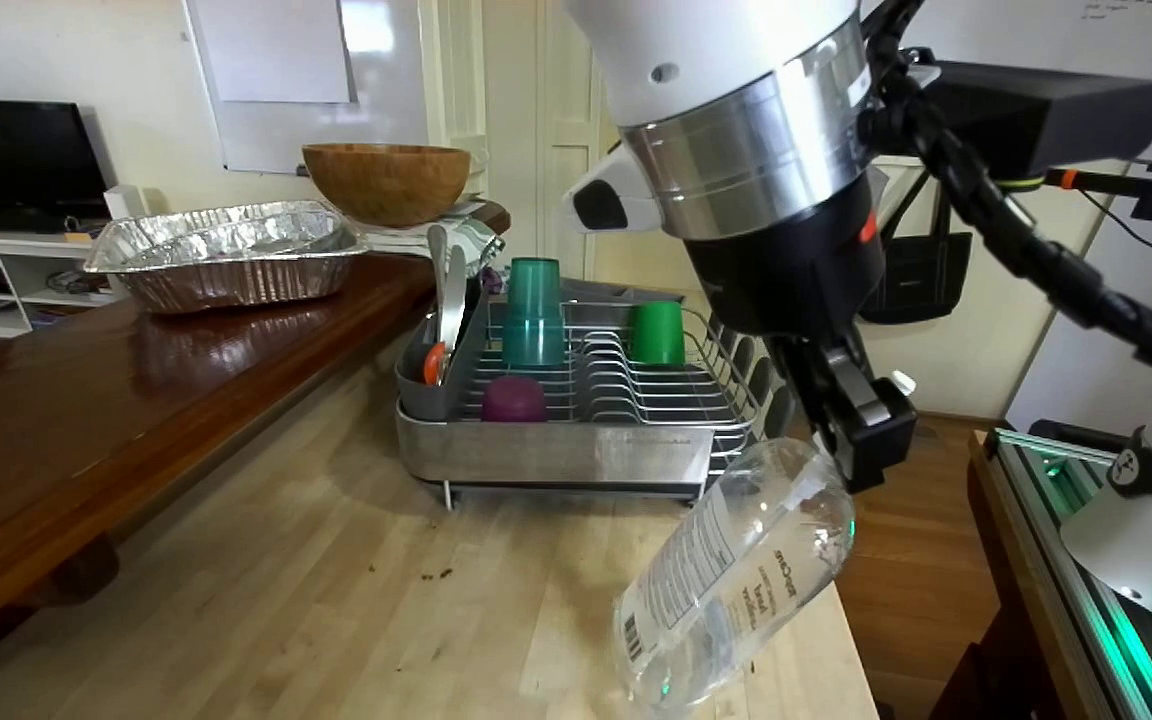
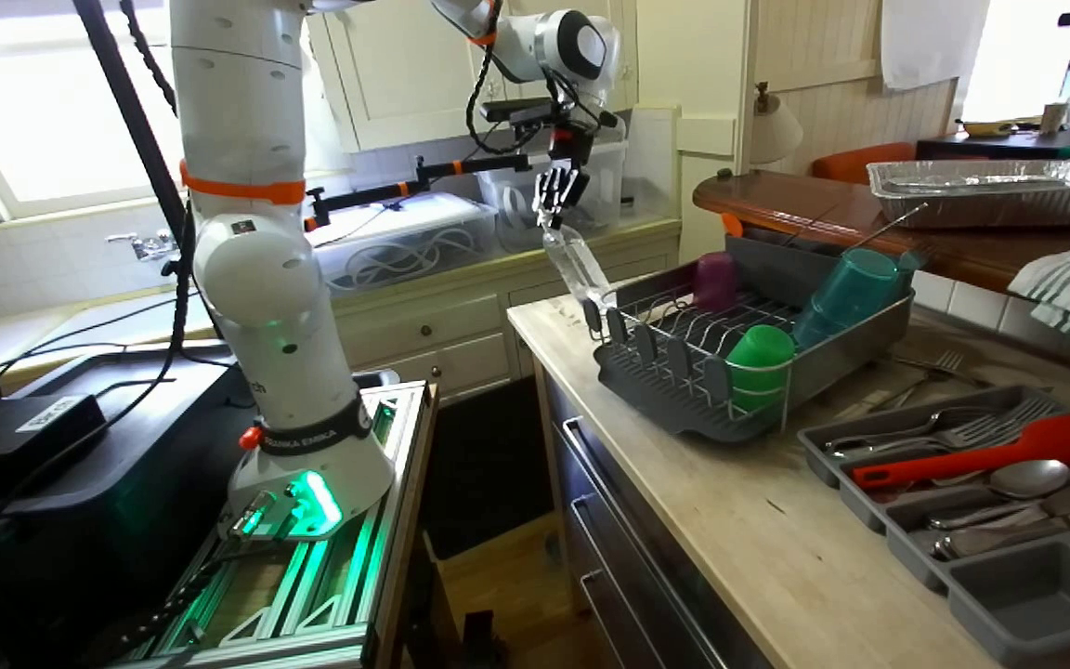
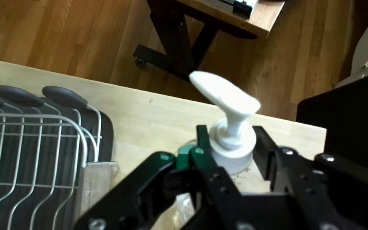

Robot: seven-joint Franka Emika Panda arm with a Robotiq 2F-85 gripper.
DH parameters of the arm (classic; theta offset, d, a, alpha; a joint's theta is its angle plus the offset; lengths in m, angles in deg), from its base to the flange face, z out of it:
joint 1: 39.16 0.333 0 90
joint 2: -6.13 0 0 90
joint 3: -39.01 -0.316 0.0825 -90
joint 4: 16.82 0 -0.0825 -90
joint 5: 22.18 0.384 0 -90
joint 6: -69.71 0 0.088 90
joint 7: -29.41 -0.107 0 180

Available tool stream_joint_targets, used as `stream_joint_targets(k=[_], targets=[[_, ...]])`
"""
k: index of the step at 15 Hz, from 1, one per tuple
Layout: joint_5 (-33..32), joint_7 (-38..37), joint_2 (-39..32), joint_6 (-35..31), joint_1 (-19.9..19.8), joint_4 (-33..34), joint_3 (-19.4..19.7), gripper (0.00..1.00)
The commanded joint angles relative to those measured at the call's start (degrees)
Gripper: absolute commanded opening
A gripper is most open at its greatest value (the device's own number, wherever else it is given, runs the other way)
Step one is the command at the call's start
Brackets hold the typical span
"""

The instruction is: Make the clear bottle stand straight, and then place the clear cup next to it

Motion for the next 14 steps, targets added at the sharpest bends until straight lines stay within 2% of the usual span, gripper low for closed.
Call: stream_joint_targets(k=[1, 6, 14], targets=[[1.8, 1.9, -2.4, 6.8, -1.6, 2.9, -0.5, 0.12], [1.6, 1.2, -6.3, 12.3, -1.8, 7.4, 0.0, 0.12], [1.2, 1.4, -16.4, 21.9, 0.1, 20.0, 0.6, 0.12]])
